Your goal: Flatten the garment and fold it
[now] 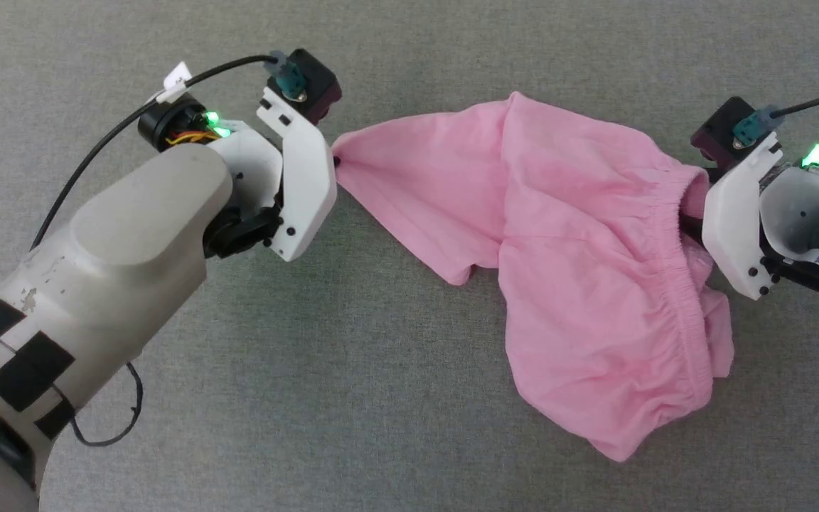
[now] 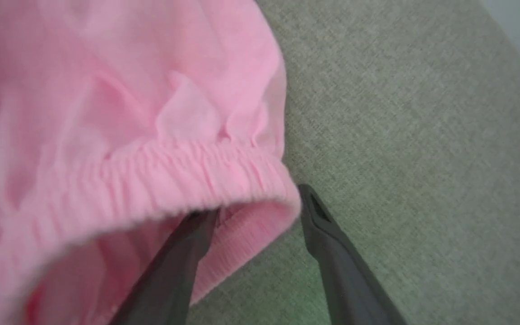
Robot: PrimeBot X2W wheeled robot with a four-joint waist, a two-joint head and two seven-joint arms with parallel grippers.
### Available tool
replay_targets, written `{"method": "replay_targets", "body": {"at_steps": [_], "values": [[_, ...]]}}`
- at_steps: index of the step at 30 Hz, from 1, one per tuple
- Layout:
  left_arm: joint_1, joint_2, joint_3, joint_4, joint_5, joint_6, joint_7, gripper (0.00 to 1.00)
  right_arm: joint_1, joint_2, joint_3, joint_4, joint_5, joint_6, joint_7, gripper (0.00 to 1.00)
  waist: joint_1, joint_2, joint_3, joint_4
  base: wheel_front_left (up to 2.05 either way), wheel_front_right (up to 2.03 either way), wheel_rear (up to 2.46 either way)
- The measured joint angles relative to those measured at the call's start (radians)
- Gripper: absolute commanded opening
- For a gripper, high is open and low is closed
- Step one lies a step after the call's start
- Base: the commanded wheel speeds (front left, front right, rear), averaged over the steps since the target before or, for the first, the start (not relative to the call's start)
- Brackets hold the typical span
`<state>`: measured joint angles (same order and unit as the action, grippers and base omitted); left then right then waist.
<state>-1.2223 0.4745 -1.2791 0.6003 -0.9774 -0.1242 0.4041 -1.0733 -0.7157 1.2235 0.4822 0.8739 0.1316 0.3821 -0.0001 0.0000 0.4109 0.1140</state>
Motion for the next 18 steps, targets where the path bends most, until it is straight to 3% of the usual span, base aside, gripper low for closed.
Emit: {"method": "replay_targets", "body": {"at_steps": [1, 2, 12, 18], "values": [[0.000, 0.000, 0.000, 0.003, 0.000, 0.000, -0.001, 0.00, -0.004, -0.001, 0.005, 0.003, -0.002, 0.000, -0.017, 0.22, 0.0001, 0.0000, 0.000, 0.002, 0.00, 0.00, 0.00], [0.002, 0.000, 0.000, 0.006, 0.000, 0.000, -0.004, 0.00, -0.005, 0.000, 0.011, 0.007, -0.002, 0.000, -0.042, 0.00, 0.0000, 0.0000, -0.002, 0.002, 0.00, 0.00, 0.00], [0.030, 0.008, -0.001, 0.075, 0.004, 0.000, -0.178, 0.00, -0.021, 0.021, 0.044, 0.101, -0.091, 0.001, -0.466, 0.00, 0.0002, 0.0000, -0.087, -0.025, 0.00, 0.00, 0.00], [0.000, 0.015, 0.015, 0.118, 0.034, 0.000, -0.329, 0.00, -0.080, 0.013, -0.003, 0.119, -0.112, 0.001, -0.603, 0.00, 0.0001, 0.0001, -0.166, -0.048, 0.00, 0.00, 0.00]]}}
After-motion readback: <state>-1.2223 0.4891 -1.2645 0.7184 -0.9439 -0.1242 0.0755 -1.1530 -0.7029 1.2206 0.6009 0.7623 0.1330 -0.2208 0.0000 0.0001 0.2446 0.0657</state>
